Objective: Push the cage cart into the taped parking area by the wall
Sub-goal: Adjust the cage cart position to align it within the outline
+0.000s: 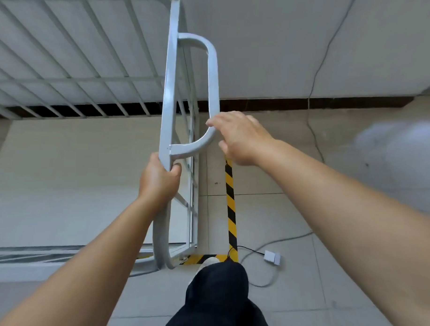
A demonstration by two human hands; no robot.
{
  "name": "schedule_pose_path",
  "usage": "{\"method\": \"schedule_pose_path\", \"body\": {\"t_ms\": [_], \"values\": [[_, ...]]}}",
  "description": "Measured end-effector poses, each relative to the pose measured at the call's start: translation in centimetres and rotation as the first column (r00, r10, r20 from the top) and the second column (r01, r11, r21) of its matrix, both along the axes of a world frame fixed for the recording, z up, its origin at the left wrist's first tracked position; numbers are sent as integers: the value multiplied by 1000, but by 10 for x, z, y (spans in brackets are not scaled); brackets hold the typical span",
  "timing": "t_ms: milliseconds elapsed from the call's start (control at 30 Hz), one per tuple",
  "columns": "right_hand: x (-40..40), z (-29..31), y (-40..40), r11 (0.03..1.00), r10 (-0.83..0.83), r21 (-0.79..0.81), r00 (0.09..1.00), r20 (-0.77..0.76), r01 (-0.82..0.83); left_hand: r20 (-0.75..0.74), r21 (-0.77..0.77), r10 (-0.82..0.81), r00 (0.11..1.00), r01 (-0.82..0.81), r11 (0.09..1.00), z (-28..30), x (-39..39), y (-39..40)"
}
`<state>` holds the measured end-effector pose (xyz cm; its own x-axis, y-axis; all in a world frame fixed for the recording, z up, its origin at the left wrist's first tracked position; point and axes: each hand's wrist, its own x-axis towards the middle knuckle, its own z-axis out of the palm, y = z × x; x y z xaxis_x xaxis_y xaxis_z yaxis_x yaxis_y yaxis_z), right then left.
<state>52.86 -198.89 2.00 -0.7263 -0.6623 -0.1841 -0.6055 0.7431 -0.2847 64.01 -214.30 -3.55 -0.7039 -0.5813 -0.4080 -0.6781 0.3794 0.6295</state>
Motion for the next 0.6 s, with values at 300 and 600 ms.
{"method": "schedule_pose_path", "body": {"t_ms": [300,600], "values": [[-76,-10,-30,869,449,259,892,-55,-422,94,99,43,995,-53,994,1,-15,-8],[-174,-19,-74,512,825,481,563,-46,-712,348,181,-240,906,186,966,30,-65,-32]]}}
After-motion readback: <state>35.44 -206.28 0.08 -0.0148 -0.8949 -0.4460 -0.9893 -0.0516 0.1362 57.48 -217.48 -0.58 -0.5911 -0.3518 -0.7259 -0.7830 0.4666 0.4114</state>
